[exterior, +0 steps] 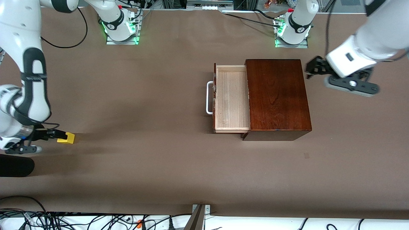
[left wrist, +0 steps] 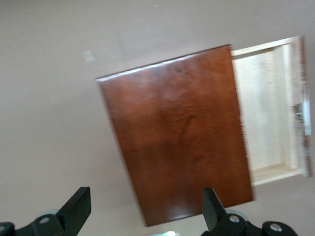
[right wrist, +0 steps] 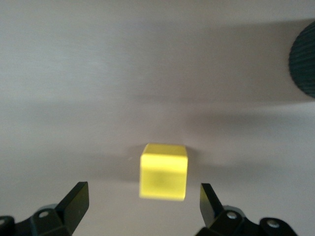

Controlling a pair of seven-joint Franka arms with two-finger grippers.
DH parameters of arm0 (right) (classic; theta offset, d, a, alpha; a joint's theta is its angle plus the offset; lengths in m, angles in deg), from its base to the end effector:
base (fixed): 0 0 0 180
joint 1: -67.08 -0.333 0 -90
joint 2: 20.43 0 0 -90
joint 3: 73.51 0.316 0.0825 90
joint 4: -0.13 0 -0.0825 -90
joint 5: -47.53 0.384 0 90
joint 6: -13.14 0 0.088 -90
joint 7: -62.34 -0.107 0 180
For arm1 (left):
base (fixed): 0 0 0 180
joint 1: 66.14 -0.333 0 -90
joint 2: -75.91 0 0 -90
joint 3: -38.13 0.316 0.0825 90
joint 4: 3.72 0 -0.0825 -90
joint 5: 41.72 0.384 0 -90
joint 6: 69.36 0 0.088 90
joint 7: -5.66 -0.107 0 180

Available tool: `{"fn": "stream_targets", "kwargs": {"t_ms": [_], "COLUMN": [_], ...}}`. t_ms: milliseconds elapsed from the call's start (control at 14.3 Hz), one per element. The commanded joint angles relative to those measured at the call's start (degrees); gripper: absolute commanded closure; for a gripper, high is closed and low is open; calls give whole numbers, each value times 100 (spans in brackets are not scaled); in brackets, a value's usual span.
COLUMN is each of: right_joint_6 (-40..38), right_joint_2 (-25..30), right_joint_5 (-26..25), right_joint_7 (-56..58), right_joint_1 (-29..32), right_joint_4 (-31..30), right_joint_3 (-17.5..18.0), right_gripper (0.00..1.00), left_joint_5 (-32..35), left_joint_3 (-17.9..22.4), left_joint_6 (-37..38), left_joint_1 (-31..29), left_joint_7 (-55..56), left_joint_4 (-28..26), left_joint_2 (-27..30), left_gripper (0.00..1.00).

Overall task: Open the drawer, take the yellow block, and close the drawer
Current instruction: 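Set down the block with the right gripper while the left gripper reaches the drawer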

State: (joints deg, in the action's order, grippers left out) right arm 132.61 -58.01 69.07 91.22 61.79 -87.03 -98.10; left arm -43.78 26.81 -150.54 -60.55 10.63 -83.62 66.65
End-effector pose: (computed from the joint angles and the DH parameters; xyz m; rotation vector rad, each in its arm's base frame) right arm 0.6822 -0.1681 0.2985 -3.0705 -0.0804 -0.0083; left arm 0.5628 -0.1651 0.6034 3.0756 -0.3259 -0.2268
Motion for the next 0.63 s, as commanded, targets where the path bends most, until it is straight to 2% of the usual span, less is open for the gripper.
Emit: {"fn": "stream_targets", "kwargs": {"t_ms": [0, 140, 280, 420, 560], "right_joint_6": [-809, -1302, -1698, -2075, -2130], "right_joint_2": [820, 1304, 1734, 2130, 2508], "right_joint_5": [-27, -324, -772, -1247, -1337], "right_joint_7": [-84, -111, -119, -617, -875], "right_joint_1": [-16, -86, -288, -525, -605], "right_joint_4": [-143, -143, -161, -292, -520], "right_joint_3": [-28, -55, -55, -46, -11], "right_gripper": [0, 0, 0, 0, 0], "left_joint_5": [-321, -339, -409, -515, -506], "left_joint_3": [8, -1, 7, 8, 16], "left_joint_6": [102, 76, -29, -318, -757], "left_joint_1": [624, 1143, 1609, 2022, 2401], "left_joint_7": [1080, 2056, 2498, 3111, 3789], "left_joint_4": [369, 544, 755, 818, 818], "left_joint_2": [-479, -725, -1059, -1367, -1674], "left_gripper": [0, 0, 0, 0, 0]}}
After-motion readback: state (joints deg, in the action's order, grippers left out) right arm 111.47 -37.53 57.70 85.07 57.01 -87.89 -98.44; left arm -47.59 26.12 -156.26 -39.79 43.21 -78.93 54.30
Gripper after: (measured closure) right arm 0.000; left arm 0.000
